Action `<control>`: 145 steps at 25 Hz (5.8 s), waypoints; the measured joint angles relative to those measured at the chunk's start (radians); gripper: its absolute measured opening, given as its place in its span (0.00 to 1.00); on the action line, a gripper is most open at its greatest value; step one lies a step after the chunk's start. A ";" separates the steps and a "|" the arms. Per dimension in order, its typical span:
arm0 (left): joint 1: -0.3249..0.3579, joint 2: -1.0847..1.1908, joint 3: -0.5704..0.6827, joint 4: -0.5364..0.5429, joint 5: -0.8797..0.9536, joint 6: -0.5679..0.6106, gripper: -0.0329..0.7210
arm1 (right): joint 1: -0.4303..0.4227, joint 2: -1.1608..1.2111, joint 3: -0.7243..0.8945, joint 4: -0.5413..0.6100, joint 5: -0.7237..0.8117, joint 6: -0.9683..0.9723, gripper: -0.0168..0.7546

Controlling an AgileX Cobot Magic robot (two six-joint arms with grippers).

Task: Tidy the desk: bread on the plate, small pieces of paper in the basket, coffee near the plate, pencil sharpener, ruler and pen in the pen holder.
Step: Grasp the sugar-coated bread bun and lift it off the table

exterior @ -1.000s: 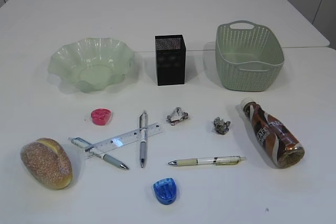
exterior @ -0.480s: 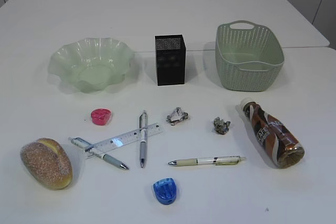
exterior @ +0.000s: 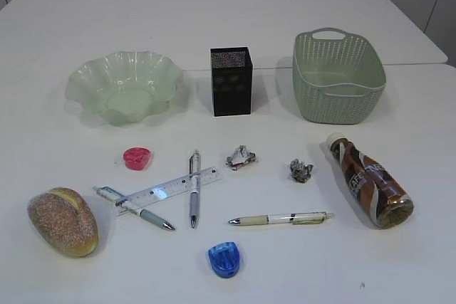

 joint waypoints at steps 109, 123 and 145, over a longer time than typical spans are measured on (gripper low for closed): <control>-0.518 1.604 -0.472 0.013 -0.132 -1.004 0.70 | 0.061 0.000 0.000 0.002 0.002 0.004 0.50; -0.518 1.670 -0.472 0.081 -0.223 -1.188 0.70 | 0.064 0.000 0.000 0.002 0.002 0.004 0.50; -0.455 1.751 -0.472 0.093 -0.291 -1.240 0.70 | 0.084 0.000 0.000 0.002 0.002 0.004 0.50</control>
